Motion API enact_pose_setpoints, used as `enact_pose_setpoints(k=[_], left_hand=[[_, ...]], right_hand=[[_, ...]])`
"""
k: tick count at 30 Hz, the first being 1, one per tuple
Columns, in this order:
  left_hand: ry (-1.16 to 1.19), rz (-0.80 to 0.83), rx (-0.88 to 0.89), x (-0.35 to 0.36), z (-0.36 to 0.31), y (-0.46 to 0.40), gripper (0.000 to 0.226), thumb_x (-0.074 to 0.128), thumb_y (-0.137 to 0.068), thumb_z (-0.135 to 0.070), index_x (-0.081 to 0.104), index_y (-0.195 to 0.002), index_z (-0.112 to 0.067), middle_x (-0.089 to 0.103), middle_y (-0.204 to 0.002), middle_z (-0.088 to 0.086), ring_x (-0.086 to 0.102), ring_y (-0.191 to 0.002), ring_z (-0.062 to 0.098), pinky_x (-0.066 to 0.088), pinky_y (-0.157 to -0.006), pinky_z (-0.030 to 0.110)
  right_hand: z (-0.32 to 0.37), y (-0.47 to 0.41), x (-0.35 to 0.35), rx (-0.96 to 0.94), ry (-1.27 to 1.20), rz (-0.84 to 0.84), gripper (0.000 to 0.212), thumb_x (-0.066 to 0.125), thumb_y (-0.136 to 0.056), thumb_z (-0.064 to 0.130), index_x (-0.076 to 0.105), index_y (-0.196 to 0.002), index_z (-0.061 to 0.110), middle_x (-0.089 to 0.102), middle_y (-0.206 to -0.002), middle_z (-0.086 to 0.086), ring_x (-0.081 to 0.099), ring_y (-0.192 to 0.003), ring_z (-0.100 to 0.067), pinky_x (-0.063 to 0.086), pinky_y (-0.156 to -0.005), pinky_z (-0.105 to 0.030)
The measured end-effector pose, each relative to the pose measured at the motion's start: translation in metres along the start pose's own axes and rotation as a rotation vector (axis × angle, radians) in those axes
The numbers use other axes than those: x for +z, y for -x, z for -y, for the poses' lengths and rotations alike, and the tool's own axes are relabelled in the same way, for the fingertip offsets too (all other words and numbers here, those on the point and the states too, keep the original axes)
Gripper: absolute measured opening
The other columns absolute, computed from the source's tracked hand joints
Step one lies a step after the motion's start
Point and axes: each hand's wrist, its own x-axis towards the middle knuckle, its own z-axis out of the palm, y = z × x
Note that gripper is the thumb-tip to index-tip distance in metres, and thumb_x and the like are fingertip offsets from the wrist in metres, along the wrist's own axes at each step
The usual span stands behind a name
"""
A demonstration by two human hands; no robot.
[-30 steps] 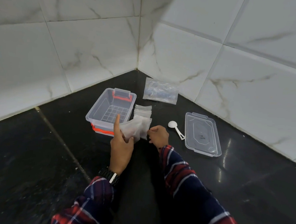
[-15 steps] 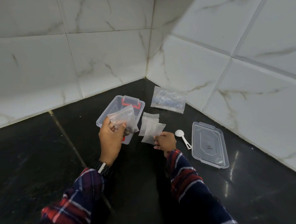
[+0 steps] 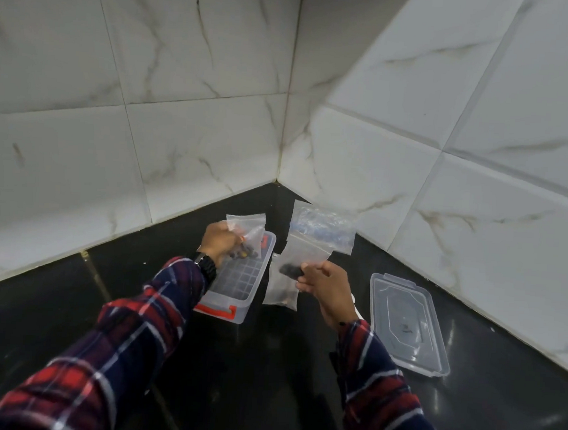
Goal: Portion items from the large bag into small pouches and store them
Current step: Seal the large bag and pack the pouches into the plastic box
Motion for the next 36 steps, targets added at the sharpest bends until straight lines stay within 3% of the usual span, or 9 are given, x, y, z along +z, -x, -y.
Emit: enact_pose_setpoints(k=[5,9,13,16,24,27,29,32,36], left_hand=[[-0.24,0.082,-0.022,0.009,0.019,-0.04,0.015,0.056,-0.089,-0.006,0.07,-0.09,0.001,0.068,-0.072,0.027,0.06,-0.057,0.03,0.039,-0.046,0.03],[-0.352,0.13,-0.032,0.008,0.028,-0.057,0.011,0.056,-0.091,-0.007,0.066,-0.092,-0.002,0.065,-0.072,0.018,0.058,-0.057,0.024,0.042,-0.041,0.021],[-0.473,-0.013,0.005,0.014,0.041,-0.076,0.024,0.068,-0.082,-0.008,0.066,-0.102,0.005,0.067,-0.098,0.024,0.066,-0.088,0.03,0.051,-0.077,0.042],[-0.76,-0.109,0.072,0.021,0.036,-0.063,0.036,0.072,-0.081,-0.021,0.062,-0.104,0.003,0.063,-0.106,0.015,0.061,-0.099,0.03,0.05,-0.089,0.036],[-0.956,-0.072,0.105,0.012,0.034,-0.05,0.04,0.076,-0.077,-0.028,0.06,-0.101,-0.001,0.066,-0.1,0.011,0.065,-0.09,0.026,0.056,-0.08,0.035],[-0.848,-0.143,0.14,0.01,0.031,-0.052,0.033,0.069,-0.085,-0.022,0.06,-0.106,0.001,0.065,-0.105,0.015,0.063,-0.094,0.027,0.052,-0.079,0.03],[-0.76,-0.176,0.118,0.011,0.029,-0.051,0.022,0.051,-0.095,-0.013,0.061,-0.105,0.004,0.067,-0.099,0.018,0.064,-0.076,0.019,0.045,-0.062,0.018],[-0.701,-0.11,0.076,0.012,0.031,-0.054,0.022,0.053,-0.091,-0.008,0.062,-0.099,0.011,0.062,-0.062,0.008,0.055,-0.035,0.007,0.036,-0.035,0.013],[-0.681,-0.146,0.075,0.012,0.024,-0.052,0.022,0.05,-0.096,-0.015,0.061,-0.098,0.004,0.061,-0.072,0.007,0.051,-0.051,0.01,0.04,-0.046,0.015]], right_hand=[[0.002,-0.005,0.004,-0.021,0.028,0.02,0.008,0.059,-0.092,0.008,0.063,-0.086,0.003,0.063,-0.07,-0.007,0.063,-0.065,-0.015,0.056,-0.07,-0.029],[-0.002,-0.014,0.005,-0.02,0.054,0.034,0.009,0.059,-0.092,0.007,0.063,-0.084,0.005,0.064,-0.07,-0.007,0.063,-0.063,-0.014,0.054,-0.063,-0.024],[-0.007,-0.022,0.009,-0.021,0.086,0.063,0.01,0.059,-0.092,0.007,0.063,-0.083,0.005,0.064,-0.071,-0.008,0.063,-0.064,-0.015,0.055,-0.064,-0.025],[-0.01,-0.026,0.012,-0.02,0.101,0.08,0.008,0.059,-0.092,0.007,0.063,-0.086,0.004,0.064,-0.074,-0.01,0.063,-0.065,-0.017,0.056,-0.067,-0.029],[-0.002,-0.034,0.024,-0.016,0.127,0.095,0.009,0.059,-0.092,0.011,0.063,-0.088,0.004,0.063,-0.069,-0.007,0.063,-0.063,-0.016,0.058,-0.074,-0.034],[0.0,-0.035,0.028,-0.039,0.129,0.107,0.01,0.059,-0.092,0.012,0.064,-0.089,0.004,0.063,-0.069,-0.005,0.062,-0.064,-0.014,0.058,-0.073,-0.033],[0.001,-0.037,0.03,-0.044,0.144,0.11,0.01,0.06,-0.092,0.013,0.064,-0.088,0.005,0.063,-0.069,-0.005,0.062,-0.065,-0.015,0.058,-0.075,-0.035],[0.003,-0.039,0.035,-0.042,0.172,0.113,0.012,0.059,-0.092,0.013,0.064,-0.09,0.003,0.062,-0.069,-0.005,0.062,-0.065,-0.015,0.058,-0.074,-0.035],[0.003,-0.042,0.039,-0.048,0.203,0.123,0.014,0.059,-0.092,0.015,0.064,-0.092,0.002,0.063,-0.068,-0.005,0.063,-0.064,-0.015,0.058,-0.075,-0.036]])
